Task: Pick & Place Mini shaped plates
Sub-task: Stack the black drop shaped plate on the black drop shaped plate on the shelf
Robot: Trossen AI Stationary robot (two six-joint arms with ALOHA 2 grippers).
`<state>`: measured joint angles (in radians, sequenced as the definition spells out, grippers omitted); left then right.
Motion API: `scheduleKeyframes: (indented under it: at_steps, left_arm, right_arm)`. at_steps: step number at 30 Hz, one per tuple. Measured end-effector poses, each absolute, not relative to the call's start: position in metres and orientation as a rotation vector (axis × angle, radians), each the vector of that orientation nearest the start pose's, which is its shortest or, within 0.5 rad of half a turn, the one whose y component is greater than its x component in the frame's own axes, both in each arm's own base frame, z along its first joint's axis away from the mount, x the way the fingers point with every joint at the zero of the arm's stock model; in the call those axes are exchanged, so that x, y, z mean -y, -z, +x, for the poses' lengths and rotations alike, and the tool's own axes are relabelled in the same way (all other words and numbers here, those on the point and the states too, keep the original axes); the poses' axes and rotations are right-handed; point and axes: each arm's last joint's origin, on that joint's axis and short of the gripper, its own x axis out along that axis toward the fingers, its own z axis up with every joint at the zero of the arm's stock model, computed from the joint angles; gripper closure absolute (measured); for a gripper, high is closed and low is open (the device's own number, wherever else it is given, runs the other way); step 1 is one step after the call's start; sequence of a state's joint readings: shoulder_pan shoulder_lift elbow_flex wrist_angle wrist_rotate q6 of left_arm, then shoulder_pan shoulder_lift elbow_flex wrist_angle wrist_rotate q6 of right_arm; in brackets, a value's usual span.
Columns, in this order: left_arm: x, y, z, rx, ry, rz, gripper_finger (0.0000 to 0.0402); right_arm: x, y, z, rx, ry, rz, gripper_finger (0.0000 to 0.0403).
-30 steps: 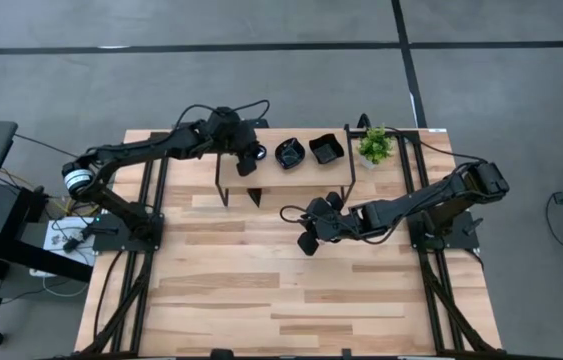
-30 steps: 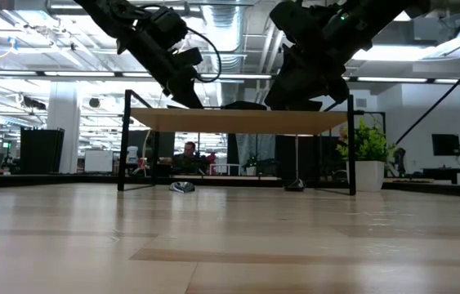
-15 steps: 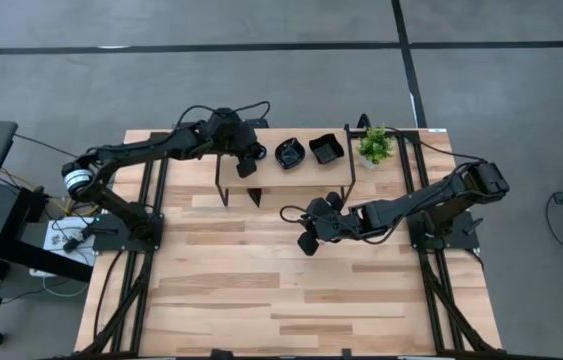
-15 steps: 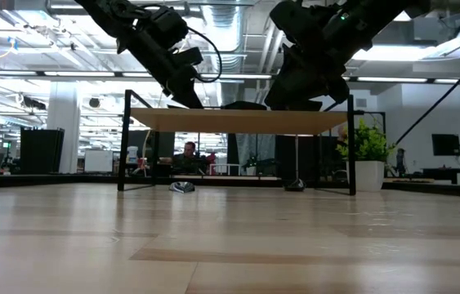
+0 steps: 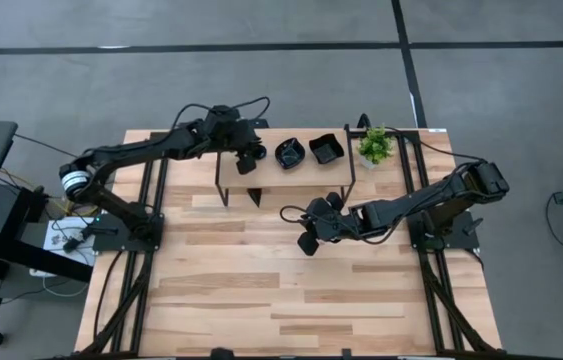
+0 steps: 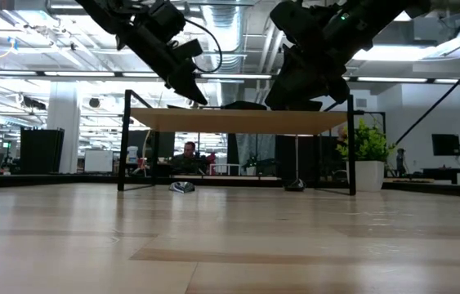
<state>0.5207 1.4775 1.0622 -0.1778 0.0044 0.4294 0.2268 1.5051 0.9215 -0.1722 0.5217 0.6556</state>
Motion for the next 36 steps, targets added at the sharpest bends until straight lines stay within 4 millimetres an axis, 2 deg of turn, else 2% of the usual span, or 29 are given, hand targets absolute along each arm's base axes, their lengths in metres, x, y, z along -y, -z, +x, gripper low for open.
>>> scheduleKeyframes:
  at_steps: [4,13,36]
  left_arm:
    - [-0.167,-0.261,0.282,-0.7,-0.388,0.246,0.0362]
    - [-0.178,-0.262,0.276,-0.698,-0.436,0.239,0.0362]
    - [-0.17,-0.258,0.279,-0.722,-0.382,0.198,0.0362]
  right_arm:
    - [-0.055,-0.218,0.303,-0.579,0.494,0.347,0.0337]
    - [-0.055,-0.218,0.303,-0.579,0.496,0.347,0.0337]
    - [-0.049,-0.218,0.304,-0.576,0.513,0.353,0.0337]
